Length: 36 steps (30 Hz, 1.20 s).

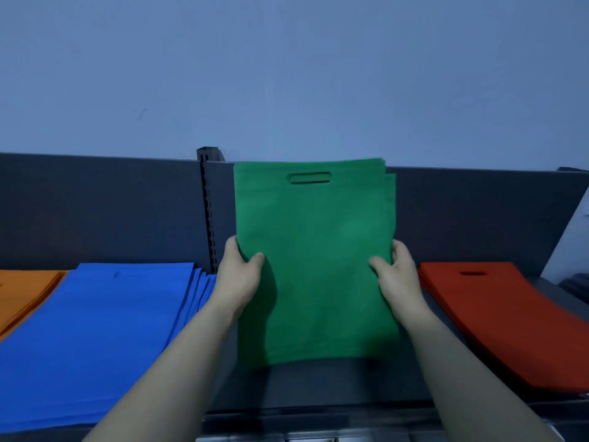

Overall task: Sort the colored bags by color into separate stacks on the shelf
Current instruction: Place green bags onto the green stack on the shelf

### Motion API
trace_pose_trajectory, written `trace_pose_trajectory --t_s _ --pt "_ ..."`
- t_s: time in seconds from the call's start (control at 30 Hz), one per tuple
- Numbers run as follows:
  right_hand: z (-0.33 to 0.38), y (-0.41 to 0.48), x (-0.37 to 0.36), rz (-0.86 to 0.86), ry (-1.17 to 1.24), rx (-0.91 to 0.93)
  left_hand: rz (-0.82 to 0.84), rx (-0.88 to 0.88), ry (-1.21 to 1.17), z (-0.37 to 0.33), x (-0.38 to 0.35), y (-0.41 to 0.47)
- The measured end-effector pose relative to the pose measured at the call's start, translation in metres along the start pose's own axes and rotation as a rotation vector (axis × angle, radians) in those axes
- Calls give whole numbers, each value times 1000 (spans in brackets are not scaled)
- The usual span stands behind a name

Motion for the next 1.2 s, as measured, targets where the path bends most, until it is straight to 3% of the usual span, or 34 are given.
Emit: trace_pose_trajectory --t_s 0.2,0.63,0.8,1.0,1.2 --pt "27 -1 8 -74 -96 107 25 -139 129 -27 -10 -12" --pt "42 -19 12 -174 -61 81 1 -325 81 -32 -12 -30" --pt "72 -12 25 -252 -51 154 -9 -430 40 -61 -11 -28" --pt "56 -23 15 -206 -84 89 45 -341 113 -43 -11 -30" --pt "52 -21 19 -218 -138 103 46 -358 95 -41 -9 -30"
Point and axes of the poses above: each hand's wrist, its own y-axis towards the middle knuckle, its own x-axis out of the back of the hand, z = x × y, the point moved 6 cm from there along y, towards the middle knuckle, and after that the axes turned 12 degrees about -y, right-handed, at the moved point
